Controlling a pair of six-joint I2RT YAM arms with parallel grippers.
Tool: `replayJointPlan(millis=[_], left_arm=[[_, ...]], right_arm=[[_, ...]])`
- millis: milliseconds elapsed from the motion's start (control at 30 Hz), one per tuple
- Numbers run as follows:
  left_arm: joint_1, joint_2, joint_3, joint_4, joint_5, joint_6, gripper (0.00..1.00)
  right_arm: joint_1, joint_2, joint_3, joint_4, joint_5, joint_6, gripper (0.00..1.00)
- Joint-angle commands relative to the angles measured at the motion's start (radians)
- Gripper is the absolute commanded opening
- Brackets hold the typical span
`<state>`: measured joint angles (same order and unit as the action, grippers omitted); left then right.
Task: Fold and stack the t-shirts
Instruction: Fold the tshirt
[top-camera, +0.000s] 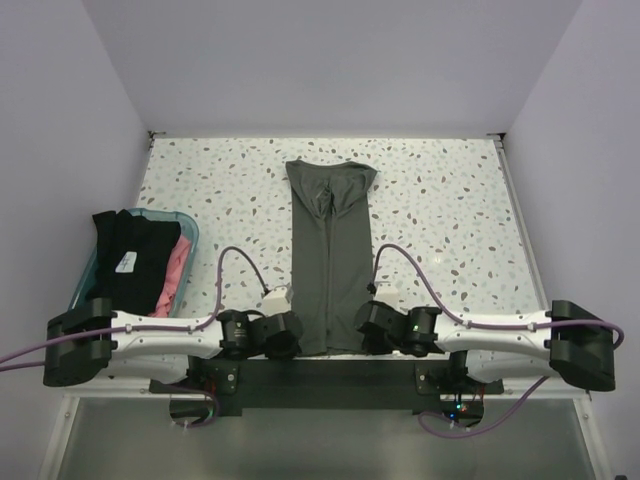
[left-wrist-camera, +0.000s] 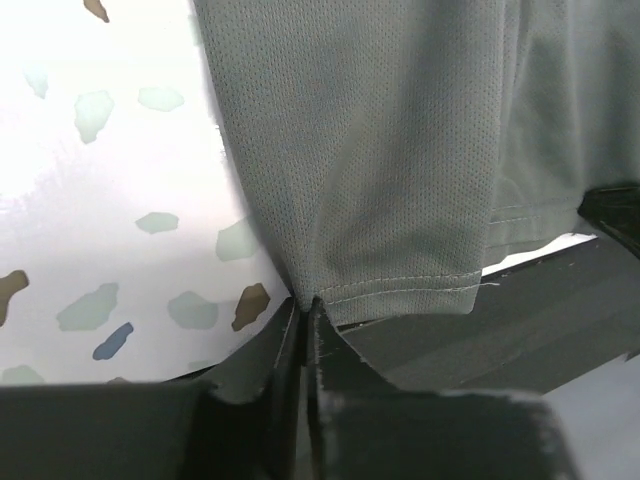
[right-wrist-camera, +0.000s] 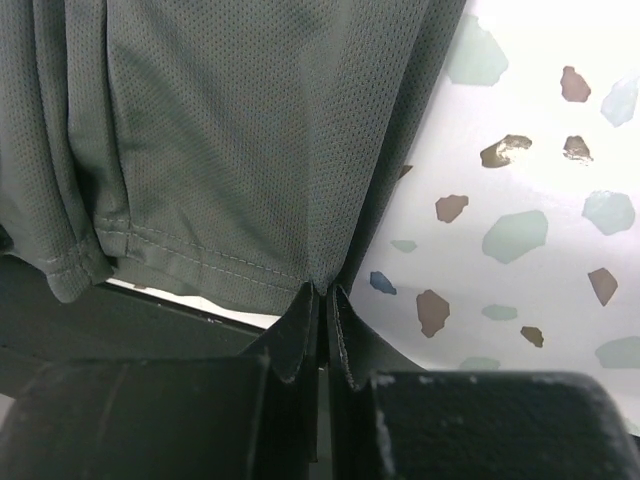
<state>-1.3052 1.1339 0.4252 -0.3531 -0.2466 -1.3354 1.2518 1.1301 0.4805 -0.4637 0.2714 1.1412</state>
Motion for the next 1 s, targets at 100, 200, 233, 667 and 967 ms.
replayJointPlan(millis=[100, 200, 233, 667, 967], left_arm=[[0.006, 0.017, 0.123, -0.162, -0.118, 0.106, 0.00], [0.111, 0.039, 0.216, -0.164, -0.128, 0.224, 0.00], [0.151, 0.043, 0.230, -0.149, -0.114, 0.260, 0.00], [0.583, 0.389, 0.598, 0.111, 0.049, 0.581, 0.00], [0.736, 0.593, 0.757, 0.158, 0.121, 0.605, 0.00]], right_arm=[[0.015, -0.003, 0.130, -0.162, 0.092, -0.033, 0.00], [-0.040, 0.037, 0.249, -0.231, 0.158, -0.111, 0.00], [-0.070, 0.049, 0.277, -0.233, 0.154, -0.141, 0.00], [-0.528, 0.499, 0.728, -0.059, -0.041, -0.486, 0.00], [-0.684, 0.741, 0.900, 0.022, -0.139, -0.534, 0.00]])
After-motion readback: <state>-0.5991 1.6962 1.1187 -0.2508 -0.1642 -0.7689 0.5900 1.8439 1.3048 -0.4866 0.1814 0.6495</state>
